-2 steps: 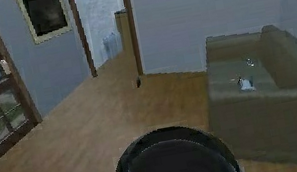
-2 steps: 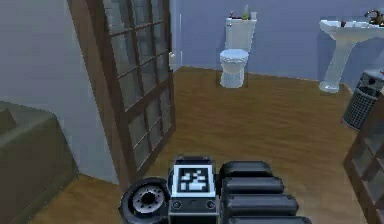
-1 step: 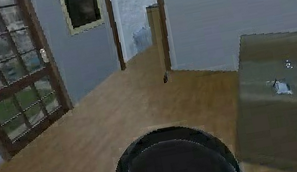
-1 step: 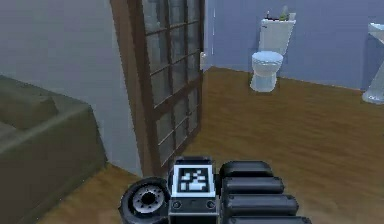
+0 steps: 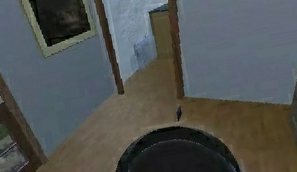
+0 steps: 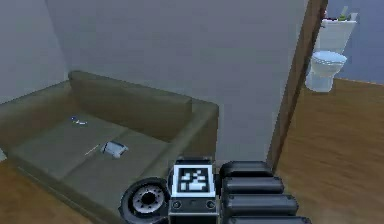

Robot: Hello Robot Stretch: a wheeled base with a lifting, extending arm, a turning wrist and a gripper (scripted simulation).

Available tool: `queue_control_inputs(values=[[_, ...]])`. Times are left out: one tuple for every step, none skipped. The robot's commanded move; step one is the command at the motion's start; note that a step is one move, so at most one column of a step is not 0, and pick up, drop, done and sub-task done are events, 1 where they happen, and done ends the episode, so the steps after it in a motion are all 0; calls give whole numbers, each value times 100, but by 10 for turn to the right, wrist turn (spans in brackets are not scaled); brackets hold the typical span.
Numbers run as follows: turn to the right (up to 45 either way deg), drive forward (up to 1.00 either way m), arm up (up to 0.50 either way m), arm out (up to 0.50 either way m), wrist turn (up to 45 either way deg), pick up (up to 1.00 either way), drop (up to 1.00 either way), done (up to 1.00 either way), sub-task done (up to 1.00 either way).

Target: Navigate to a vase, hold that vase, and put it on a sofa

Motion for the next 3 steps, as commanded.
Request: queue_control_inputs(values=[[-60,0,0,0,0,0,0,0,0],[0,15,0,0,0,0,0,0,0],[300,0,0,0,0,0,0,0,0]])
